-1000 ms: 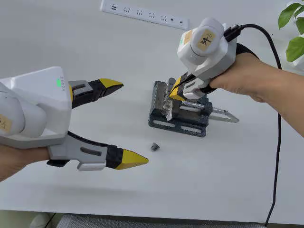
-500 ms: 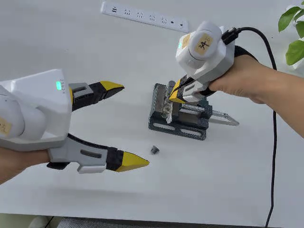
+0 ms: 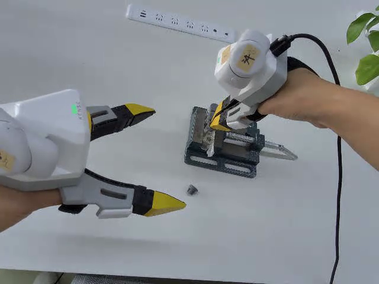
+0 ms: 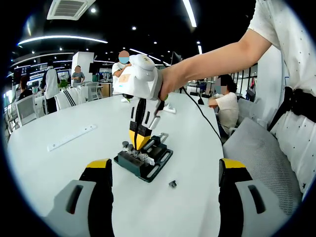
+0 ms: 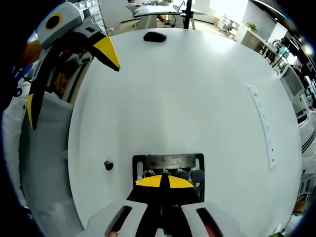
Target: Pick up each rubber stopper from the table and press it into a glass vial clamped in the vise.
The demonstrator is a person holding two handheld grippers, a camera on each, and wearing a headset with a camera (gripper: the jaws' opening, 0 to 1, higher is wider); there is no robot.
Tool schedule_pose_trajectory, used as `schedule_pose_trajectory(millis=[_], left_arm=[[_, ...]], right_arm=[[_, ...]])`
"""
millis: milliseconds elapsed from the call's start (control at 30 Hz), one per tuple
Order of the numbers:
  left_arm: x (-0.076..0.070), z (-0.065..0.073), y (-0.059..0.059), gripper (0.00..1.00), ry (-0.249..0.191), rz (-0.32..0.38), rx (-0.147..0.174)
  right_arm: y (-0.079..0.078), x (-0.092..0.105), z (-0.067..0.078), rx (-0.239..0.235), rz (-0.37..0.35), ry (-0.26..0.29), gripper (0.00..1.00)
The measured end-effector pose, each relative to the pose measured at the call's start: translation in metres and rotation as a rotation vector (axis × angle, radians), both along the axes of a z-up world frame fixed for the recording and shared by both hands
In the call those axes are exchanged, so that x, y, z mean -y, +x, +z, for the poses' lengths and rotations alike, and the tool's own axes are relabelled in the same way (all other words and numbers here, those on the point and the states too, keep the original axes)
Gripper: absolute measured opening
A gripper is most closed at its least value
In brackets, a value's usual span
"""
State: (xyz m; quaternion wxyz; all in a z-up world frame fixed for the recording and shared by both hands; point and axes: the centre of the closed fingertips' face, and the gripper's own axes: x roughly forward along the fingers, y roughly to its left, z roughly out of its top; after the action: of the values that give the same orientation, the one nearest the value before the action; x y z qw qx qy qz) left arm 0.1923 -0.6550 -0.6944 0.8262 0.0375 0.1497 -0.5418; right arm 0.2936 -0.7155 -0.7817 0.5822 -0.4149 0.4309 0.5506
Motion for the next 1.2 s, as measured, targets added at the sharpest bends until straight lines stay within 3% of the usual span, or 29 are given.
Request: schedule_pose_trajectory(millis=[1000,1200], left_arm=[[-0.0004,-0.0013,-0.0011,0.87,-0.001,0.005,-0.001],[-0.0021,-0.0008,-0.0012,0.87,0.002,0.01,0.001]], right_arm=[[-0.0028,-0.0012,-0.0037,-0.031,-0.005,-0.056,0.0],[-0.0011,0.0,-0.0036,-0.046,-0.029,-0.046,0.0]])
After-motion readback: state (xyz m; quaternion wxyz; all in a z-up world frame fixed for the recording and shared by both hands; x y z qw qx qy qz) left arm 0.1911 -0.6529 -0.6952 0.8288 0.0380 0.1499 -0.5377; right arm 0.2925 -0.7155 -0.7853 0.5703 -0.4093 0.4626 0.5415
